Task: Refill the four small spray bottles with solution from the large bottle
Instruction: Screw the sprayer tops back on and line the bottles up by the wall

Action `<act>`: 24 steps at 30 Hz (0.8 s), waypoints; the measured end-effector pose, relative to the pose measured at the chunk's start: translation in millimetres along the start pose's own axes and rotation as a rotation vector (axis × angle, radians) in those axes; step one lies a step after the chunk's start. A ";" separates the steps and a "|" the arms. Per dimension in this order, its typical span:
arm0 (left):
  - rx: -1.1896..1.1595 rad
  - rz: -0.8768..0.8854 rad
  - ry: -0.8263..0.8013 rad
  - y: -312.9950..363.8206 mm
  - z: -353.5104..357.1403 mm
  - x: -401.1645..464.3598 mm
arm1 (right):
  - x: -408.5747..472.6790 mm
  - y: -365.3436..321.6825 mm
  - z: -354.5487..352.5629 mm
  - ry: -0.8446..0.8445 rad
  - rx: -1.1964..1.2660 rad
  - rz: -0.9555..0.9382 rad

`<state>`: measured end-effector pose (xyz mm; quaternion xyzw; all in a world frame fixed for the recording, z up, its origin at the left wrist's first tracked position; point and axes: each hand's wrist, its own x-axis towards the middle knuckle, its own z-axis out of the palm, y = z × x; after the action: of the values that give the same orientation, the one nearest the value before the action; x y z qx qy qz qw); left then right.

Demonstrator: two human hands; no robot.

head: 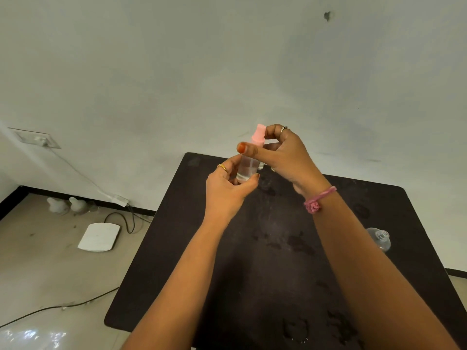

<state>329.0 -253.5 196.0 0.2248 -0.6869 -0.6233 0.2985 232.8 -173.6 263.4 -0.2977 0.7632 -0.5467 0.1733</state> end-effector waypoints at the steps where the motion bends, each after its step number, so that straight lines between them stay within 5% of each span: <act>1: -0.003 -0.003 0.004 -0.5 -0.1 0.9 | 0.4 -0.7 -4.2 -0.085 0.013 -0.003; 5: -0.014 -0.007 0.006 -4.0 0.1 3.9 | -1.2 -0.7 -13.1 -0.238 0.064 -0.061; 13: 0.005 0.006 -0.012 -9.4 2.7 12.0 | 6.7 9.1 20.2 0.171 0.227 0.090; 21: 0.003 0.000 0.012 -13.2 -1.4 19.4 | 18.3 9.5 -5.0 -0.275 0.084 -0.019; 24: 0.027 0.001 0.011 -16.7 -3.0 23.1 | 19.5 11.0 -0.8 -0.202 0.091 -0.036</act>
<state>313.3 -273.4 182.5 0.2317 -0.6938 -0.6126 0.2995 214.6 -183.0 254.6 -0.3567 0.7108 -0.5511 0.2528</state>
